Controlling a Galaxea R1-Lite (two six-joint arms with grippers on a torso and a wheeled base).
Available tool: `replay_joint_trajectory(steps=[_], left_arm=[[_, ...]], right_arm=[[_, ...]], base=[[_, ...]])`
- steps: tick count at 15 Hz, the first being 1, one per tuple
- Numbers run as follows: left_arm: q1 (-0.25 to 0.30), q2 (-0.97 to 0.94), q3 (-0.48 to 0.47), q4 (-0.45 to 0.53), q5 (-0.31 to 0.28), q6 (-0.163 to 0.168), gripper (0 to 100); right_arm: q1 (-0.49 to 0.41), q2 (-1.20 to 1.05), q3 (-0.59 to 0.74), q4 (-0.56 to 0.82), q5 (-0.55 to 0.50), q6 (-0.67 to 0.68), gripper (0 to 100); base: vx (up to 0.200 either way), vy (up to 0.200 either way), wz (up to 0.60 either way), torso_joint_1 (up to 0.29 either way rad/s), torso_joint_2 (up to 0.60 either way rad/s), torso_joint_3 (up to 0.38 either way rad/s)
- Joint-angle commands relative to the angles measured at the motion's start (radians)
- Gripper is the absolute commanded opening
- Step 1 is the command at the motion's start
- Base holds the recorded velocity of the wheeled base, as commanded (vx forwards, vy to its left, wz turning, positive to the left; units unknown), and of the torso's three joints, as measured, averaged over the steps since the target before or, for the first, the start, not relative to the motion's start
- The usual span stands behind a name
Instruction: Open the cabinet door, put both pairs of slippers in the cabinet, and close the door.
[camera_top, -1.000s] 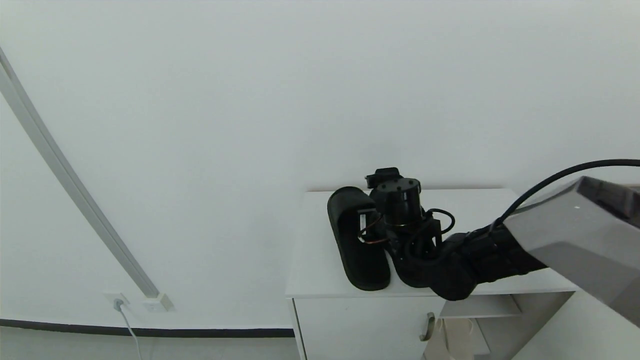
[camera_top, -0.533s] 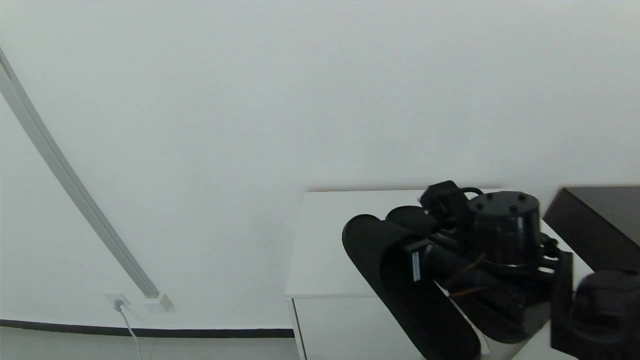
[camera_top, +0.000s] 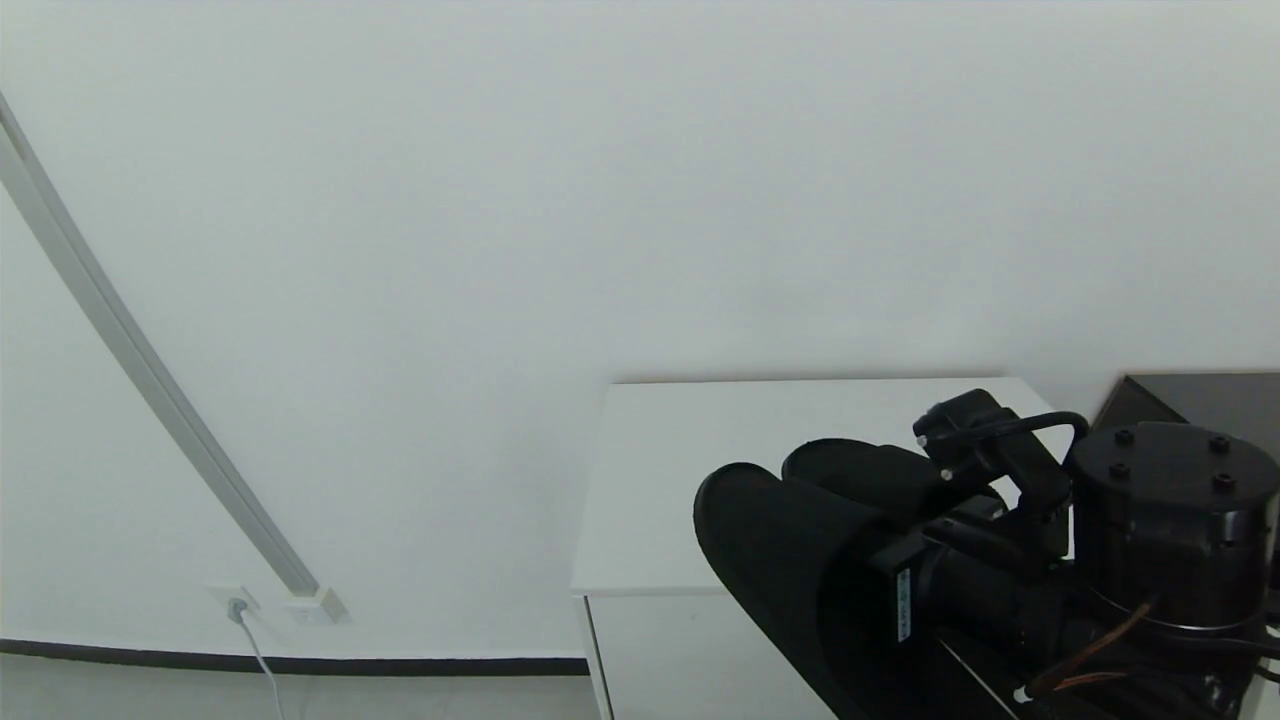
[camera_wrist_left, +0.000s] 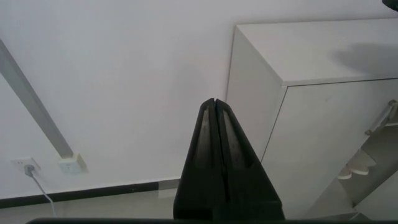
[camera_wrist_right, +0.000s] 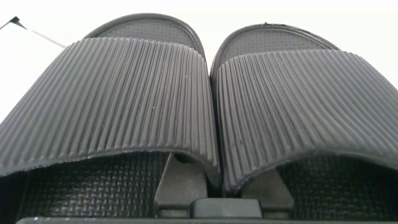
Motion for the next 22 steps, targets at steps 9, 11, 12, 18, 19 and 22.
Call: replay_joint_trajectory(steps=[9, 11, 12, 18, 19, 22], left_arm=[[0.0, 0.0, 0.0, -0.001, 0.0, -0.001, 0], [0.0, 0.0, 0.0, -0.001, 0.0, -0.001, 0], [0.0, 0.0, 0.0, -0.001, 0.0, -0.001, 0], [0.0, 0.0, 0.0, -0.001, 0.0, 0.0, 0], [0.0, 0.0, 0.0, -0.001, 0.0, 0.0, 0], [0.0, 0.0, 0.0, 0.001, 0.0, 0.0, 0]], right_arm=[[0.013, 0.006, 0.014, -0.002, -0.005, 0.001, 0], [0.013, 0.009, 0.016, -0.005, -0.005, 0.001, 0], [0.013, 0.011, 0.017, -0.005, -0.005, 0.001, 0], [0.013, 0.009, 0.033, -0.007, -0.003, 0.001, 0], [0.013, 0.009, 0.033, -0.007, -0.003, 0.001, 0], [0.013, 0.011, 0.03, -0.007, -0.005, 0.001, 0]], base=[[-0.2, 0.0, 0.0, 0.003, 0.0, 0.001], [0.0, 0.0, 0.0, 0.0, 0.0, 0.0], [0.0, 0.0, 0.0, 0.0, 0.0, 0.0], [0.0, 0.0, 0.0, 0.0, 0.0, 0.0], [0.0, 0.0, 0.0, 0.0, 0.0, 0.0], [0.0, 0.0, 0.0, 0.0, 0.0, 0.0]])
